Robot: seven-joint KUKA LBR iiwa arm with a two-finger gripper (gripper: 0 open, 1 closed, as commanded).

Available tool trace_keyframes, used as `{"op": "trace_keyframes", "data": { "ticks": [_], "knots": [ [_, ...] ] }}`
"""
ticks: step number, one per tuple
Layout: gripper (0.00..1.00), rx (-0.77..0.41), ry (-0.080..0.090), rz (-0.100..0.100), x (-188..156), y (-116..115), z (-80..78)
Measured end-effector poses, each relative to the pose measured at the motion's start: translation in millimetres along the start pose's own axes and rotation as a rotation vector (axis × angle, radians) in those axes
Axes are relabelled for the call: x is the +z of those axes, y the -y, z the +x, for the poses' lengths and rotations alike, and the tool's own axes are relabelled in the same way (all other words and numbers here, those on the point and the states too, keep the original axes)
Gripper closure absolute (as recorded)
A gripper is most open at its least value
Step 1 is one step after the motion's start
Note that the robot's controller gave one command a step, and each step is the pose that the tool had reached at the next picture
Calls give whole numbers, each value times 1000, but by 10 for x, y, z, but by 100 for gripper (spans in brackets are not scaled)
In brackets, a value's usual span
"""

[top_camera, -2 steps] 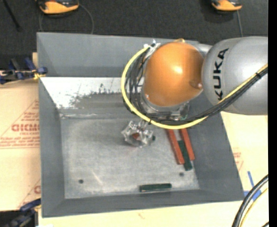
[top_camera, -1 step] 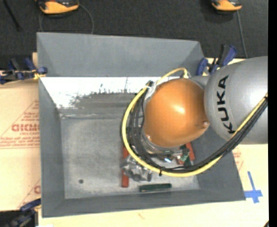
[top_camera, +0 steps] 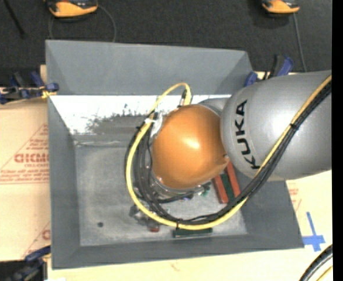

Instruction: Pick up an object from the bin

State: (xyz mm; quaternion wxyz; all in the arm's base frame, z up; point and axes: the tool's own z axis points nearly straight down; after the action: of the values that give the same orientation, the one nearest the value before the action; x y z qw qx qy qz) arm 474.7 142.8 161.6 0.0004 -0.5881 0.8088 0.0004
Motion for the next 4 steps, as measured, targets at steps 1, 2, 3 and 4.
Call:
{"op": "trace_keyframes", "data": {
  "ticks": [1, 2, 3, 4],
  "knots": [
    [100, 339, 1, 4, -224, 362, 703],
    [0, 338, 2, 2, -219, 353, 690],
    [0, 606, 4, 3, 925, 352, 559],
    [100, 605, 2, 2, 910, 349, 565]
  ]
}}
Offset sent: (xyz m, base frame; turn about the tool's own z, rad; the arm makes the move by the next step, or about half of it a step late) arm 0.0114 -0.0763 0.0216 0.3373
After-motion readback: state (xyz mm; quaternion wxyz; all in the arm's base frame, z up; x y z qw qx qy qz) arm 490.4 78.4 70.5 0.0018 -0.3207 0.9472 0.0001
